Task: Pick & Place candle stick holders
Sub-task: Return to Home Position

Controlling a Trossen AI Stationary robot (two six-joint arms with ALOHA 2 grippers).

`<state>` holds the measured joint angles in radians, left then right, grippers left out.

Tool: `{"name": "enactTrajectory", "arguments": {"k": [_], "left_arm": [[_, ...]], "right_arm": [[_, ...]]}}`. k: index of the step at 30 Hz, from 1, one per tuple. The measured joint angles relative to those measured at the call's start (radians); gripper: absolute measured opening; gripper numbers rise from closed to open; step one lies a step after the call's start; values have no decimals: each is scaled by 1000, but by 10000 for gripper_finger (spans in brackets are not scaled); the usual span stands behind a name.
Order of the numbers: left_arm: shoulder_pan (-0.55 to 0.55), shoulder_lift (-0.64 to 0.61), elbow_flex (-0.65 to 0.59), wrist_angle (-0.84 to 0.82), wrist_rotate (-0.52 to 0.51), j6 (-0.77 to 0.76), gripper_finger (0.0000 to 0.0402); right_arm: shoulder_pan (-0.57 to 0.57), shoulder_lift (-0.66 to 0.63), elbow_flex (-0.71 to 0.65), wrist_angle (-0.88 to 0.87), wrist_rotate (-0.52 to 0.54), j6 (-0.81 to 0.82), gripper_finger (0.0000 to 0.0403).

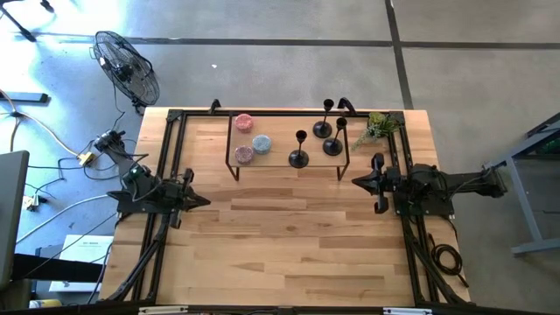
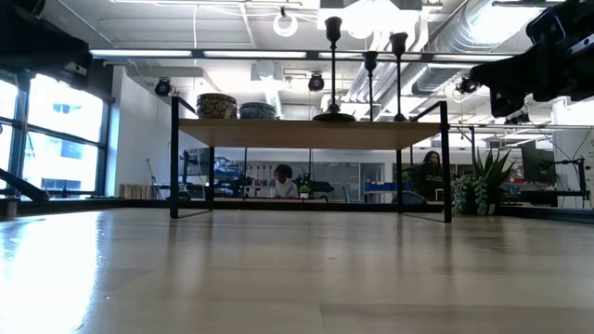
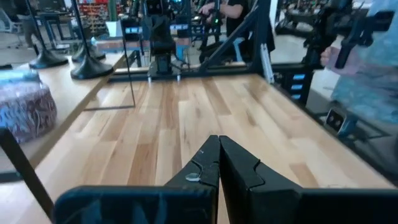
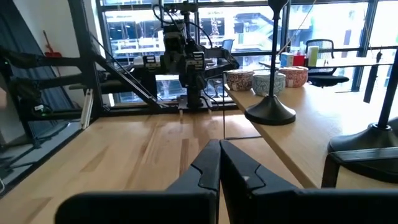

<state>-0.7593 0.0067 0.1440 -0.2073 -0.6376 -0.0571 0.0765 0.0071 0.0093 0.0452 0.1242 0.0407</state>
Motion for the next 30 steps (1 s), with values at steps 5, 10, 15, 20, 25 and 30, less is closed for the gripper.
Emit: {"name": "enactTrajectory", "arguments": {"k": [5,10,15,20,25,30], "left_arm": [[0,1,-38,5,-4,-26,1],[0,0,-40,12,43,-26,1],[0,0,-83,144,75,16,1],[0,0,-113,238,140,63,1],[1,1,-130,263,204,84,1],[1,1,-131,269,281,99,1]], "right_arm": [[0,0,0,0,1,-15,0],[0,0,0,0,2,-46,1],[0,0,0,0,3,-41,1],[0,0,0,1,4,-42,1],[0,0,0,1,4,-41,2],[0,0,0,1,4,-41,1]]}}
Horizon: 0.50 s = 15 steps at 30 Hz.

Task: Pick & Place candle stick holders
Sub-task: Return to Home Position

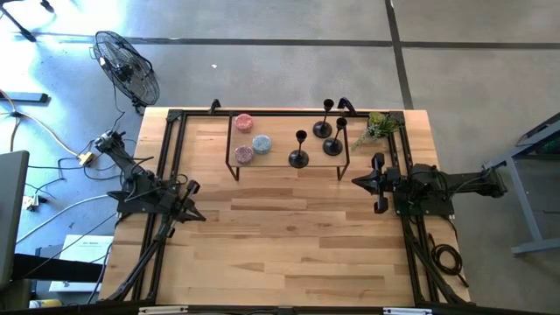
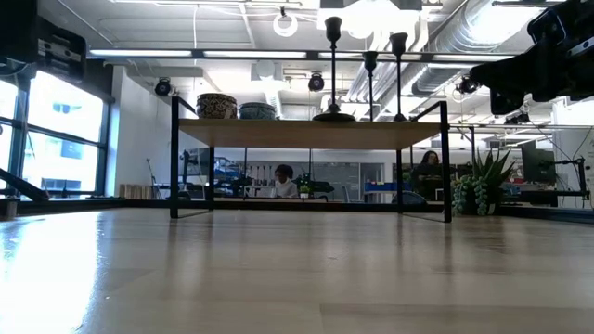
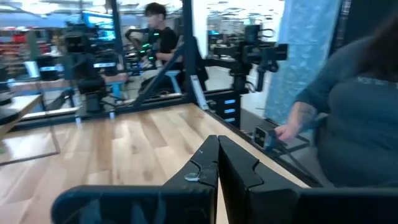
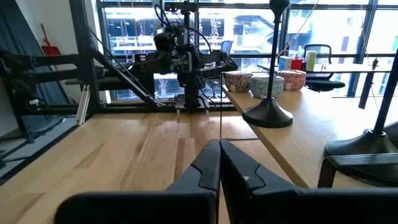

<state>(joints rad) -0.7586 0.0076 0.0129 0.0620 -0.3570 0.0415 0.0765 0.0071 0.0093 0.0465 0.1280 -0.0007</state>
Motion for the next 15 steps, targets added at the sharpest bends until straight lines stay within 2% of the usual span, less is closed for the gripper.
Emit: {"name": "enactTrajectory", "arguments": {"k": [9,15], "left_arm": [[3,0,-1,0,-2,34,1],[131,0,-1,12,63,35,1]], "right_arm": [[0,0,0,1,0,0,4],[0,0,0,1,0,0,2]]}}
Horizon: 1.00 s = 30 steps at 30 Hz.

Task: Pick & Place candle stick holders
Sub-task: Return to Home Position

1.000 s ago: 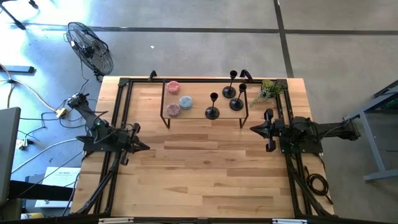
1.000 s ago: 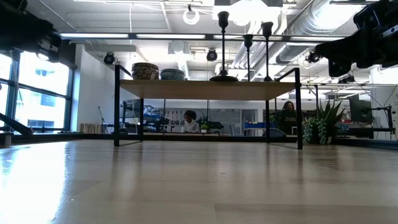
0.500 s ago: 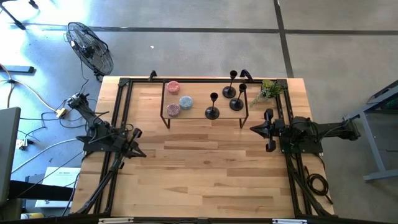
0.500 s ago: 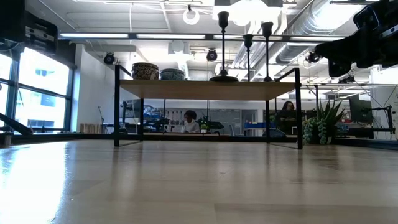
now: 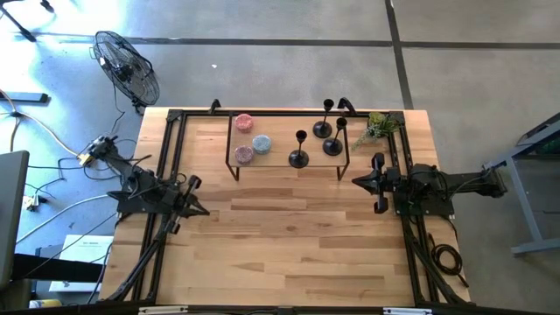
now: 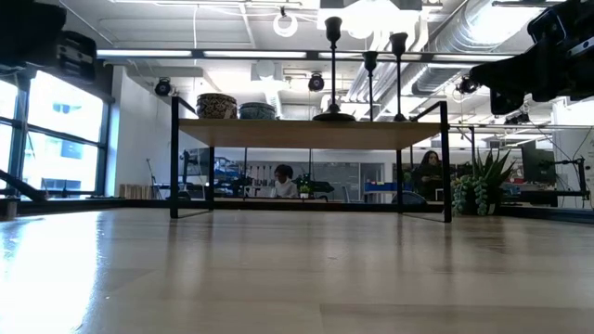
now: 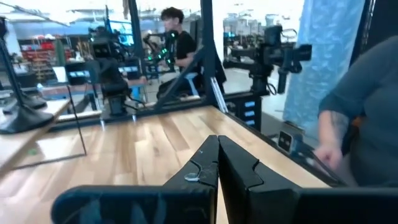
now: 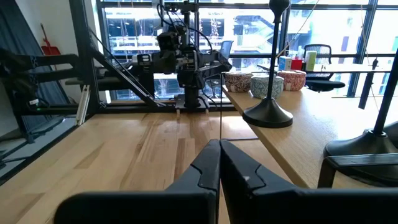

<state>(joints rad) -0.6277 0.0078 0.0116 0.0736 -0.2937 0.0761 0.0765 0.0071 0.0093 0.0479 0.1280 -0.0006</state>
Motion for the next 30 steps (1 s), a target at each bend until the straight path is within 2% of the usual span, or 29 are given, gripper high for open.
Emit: {"name": "enactTrajectory", "arguments": {"k": [5,14,25,30], "left_arm": [[170,0,0,21,156,-1,1],[440,1,0,5,342,-53,1],[635,1,0,2,320,-156,1],[655,2,0,-44,175,-201,1]], "right_arm": [[0,0,0,0,0,0,6],[0,0,0,0,0,0,7],[0,0,0,0,0,0,7],[0,0,0,0,0,0,6]]}}
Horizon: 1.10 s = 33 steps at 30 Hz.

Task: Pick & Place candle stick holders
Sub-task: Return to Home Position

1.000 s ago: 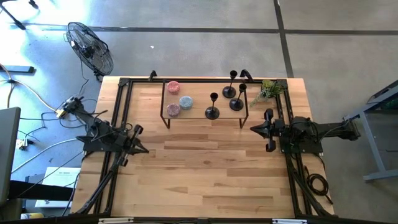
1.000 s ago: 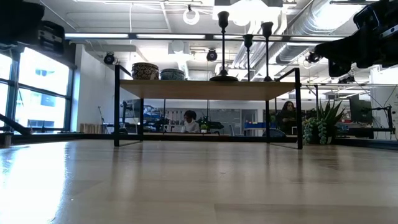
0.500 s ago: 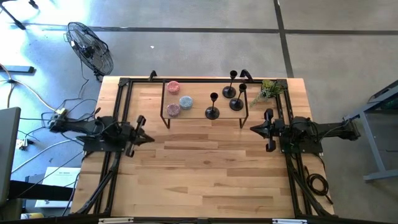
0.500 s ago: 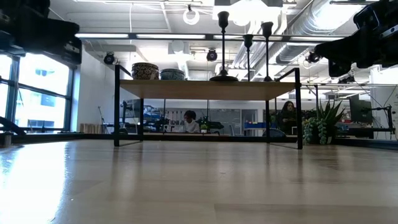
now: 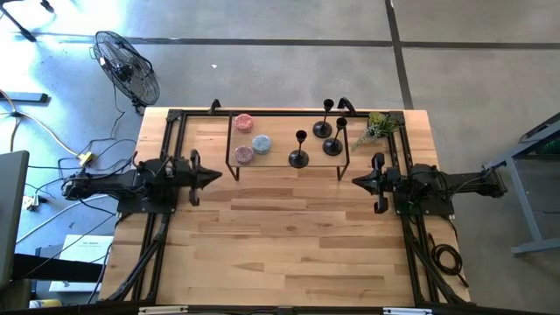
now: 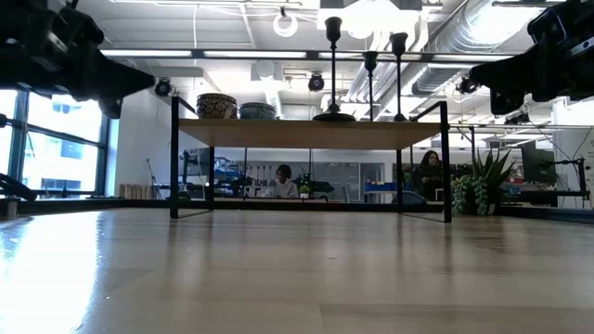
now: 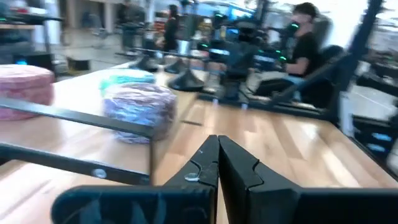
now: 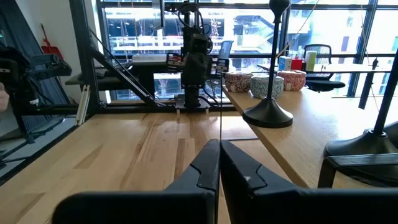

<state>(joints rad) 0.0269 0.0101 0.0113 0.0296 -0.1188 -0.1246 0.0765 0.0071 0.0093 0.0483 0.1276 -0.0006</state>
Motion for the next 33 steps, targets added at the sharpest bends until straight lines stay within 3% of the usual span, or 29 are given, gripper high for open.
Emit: {"name": "enactTrajectory", "arguments": {"k": [33], "left_arm": [[-1,7,0,5,-2,-12,1]], "right_arm": [[0,0,0,0,0,0,6]]}}
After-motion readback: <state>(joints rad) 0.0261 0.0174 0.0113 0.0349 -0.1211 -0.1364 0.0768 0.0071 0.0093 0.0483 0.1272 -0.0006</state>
